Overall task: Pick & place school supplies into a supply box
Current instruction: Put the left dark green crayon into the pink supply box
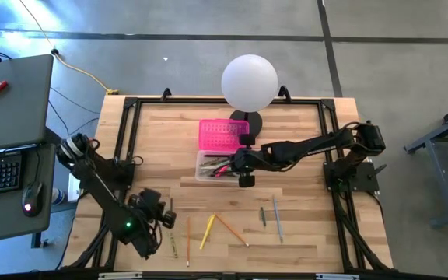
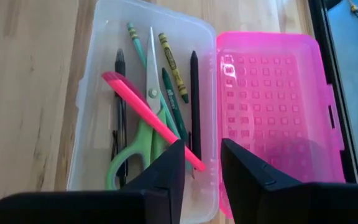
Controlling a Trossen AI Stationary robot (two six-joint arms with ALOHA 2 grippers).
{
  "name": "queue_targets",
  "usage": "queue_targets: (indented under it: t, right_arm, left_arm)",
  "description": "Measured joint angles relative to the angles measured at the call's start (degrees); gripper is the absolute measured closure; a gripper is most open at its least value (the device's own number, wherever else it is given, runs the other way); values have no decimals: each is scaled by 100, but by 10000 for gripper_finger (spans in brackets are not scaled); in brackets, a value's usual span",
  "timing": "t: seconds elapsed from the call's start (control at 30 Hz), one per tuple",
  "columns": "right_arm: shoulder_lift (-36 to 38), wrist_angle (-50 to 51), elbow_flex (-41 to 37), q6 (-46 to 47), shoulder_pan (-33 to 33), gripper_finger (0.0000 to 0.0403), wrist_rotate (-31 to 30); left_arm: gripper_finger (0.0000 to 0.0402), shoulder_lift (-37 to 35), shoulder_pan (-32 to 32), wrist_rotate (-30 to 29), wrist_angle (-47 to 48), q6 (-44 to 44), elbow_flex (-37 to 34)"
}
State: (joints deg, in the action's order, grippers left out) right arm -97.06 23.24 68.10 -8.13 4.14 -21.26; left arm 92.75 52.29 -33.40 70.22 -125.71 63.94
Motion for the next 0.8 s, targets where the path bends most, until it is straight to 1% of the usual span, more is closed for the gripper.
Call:
queue_targets:
  t: [0.07,0.17,0.33,0.37,0.43,0.5,0.53,0.7,0.8]
  right_arm:
    - [0,99,0,77,0,320,-19]
    - [0,158,0,193,0,320,-23]
    - [0,142,0,189,0,320,-6]
    - [0,136,-1,189,0,320,-5]
    - [0,140,-2,187,0,320,-1]
    - [0,136,0,189,0,320,19]
    - [0,139,-2,191,0,320,21]
    - [0,136,0,191,0,320,23]
    - [-2,136,0,184,0,320,23]
  left_arm:
    - [355,22,30,-64,137,-160,2]
    - [339,17,22,-85,180,-170,2]
    - [325,74,-1,120,54,-146,4]
    - [324,94,-21,203,50,1,4]
    - [324,91,-22,436,-29,405,4]
    - [327,92,-48,447,-31,874,7]
    - [330,97,-81,416,-19,950,7]
    - [352,118,-316,327,-99,981,7]
    - [360,140,-488,434,-232,980,7]
